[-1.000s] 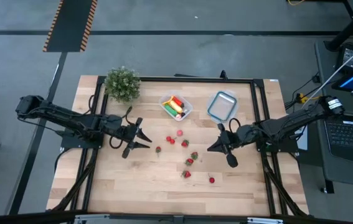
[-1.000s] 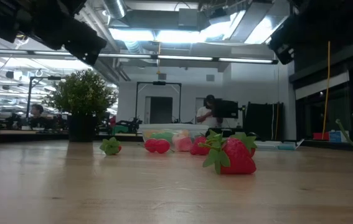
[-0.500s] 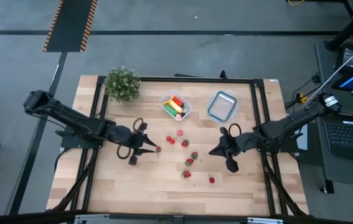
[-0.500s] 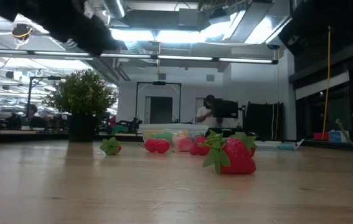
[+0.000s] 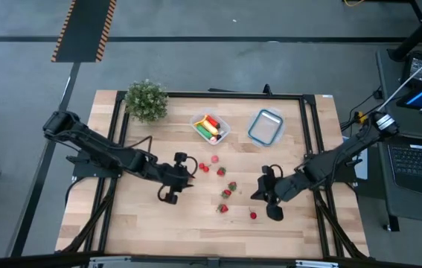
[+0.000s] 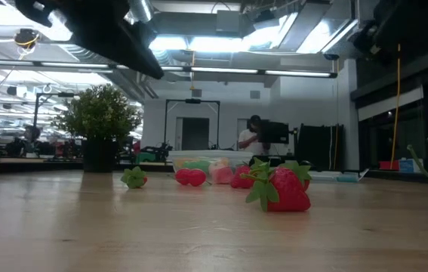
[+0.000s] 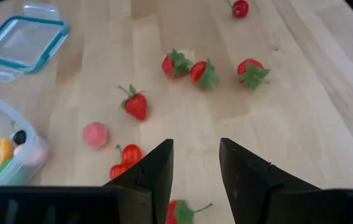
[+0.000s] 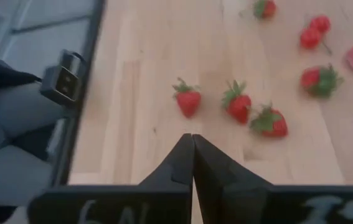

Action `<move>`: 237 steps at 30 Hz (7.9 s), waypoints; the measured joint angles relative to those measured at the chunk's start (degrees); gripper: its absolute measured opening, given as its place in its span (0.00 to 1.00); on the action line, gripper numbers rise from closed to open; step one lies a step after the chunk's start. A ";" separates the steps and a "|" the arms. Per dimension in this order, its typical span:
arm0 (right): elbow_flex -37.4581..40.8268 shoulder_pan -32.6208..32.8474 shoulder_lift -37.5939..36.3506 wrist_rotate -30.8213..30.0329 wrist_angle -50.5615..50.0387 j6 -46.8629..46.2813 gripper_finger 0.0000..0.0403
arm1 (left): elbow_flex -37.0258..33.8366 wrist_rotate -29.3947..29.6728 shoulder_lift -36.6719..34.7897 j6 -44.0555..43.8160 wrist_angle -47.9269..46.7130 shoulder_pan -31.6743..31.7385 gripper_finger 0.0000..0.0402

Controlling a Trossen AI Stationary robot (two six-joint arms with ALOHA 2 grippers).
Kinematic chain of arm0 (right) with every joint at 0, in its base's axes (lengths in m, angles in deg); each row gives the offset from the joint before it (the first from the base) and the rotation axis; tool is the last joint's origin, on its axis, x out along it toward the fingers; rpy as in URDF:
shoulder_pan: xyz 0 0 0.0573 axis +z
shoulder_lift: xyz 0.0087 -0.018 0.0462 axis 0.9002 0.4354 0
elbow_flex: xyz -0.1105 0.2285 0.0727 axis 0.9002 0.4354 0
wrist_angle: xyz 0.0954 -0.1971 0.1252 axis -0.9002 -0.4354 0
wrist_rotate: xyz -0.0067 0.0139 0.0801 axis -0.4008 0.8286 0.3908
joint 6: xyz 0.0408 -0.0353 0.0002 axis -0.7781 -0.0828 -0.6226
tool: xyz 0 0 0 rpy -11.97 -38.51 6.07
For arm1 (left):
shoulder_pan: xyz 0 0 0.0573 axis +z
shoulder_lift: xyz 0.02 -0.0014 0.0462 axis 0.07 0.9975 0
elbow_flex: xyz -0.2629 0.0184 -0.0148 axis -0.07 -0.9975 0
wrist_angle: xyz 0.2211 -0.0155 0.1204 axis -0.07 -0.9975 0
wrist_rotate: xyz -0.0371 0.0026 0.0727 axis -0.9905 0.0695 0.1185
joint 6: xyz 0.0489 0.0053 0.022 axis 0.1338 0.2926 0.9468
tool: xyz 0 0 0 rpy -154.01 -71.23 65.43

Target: Pick and placing Produce into tupperware

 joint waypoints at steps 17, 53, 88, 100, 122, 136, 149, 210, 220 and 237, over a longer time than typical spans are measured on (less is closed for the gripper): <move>-21.30 8.33 19.84 -3.79 -20.27 -13.33 0.02 | 1.32 8.20 2.78 -4.44 -0.50 -8.97 0.33; -27.28 10.97 33.46 -2.72 -29.92 -34.34 0.02 | 1.33 8.81 2.74 -6.03 -0.47 -12.71 0.33; -27.26 10.18 39.30 -2.26 -29.21 -34.36 0.54 | 1.31 8.96 2.69 -6.03 -0.52 -12.57 0.34; -27.26 9.49 41.99 -1.94 -27.57 -34.20 0.54 | 1.29 8.96 2.69 -6.08 -0.64 -12.58 0.34; -27.27 7.93 42.12 -1.78 -25.98 -34.20 0.42 | 1.29 8.96 2.69 -6.10 -0.86 -12.58 0.34; -27.33 7.73 42.16 -2.46 -26.54 -34.30 0.15 | 1.29 8.96 2.69 -6.10 -0.88 -12.57 0.34; -27.18 7.78 37.02 -0.32 -26.82 -32.67 0.10 | 1.29 8.96 2.69 -6.19 -4.84 -12.58 0.34; 5.62 19.98 25.94 -56.83 41.06 -7.34 0.09 | 1.29 9.03 2.69 -6.03 -4.85 -7.93 0.34; 5.65 15.50 25.94 -64.84 41.20 -5.75 0.09 | -1.42 9.61 2.69 -6.12 -4.70 -4.53 0.34; 5.63 -9.08 25.94 -39.56 40.95 11.23 0.09 | -13.15 3.96 2.30 2.99 20.13 3.67 0.32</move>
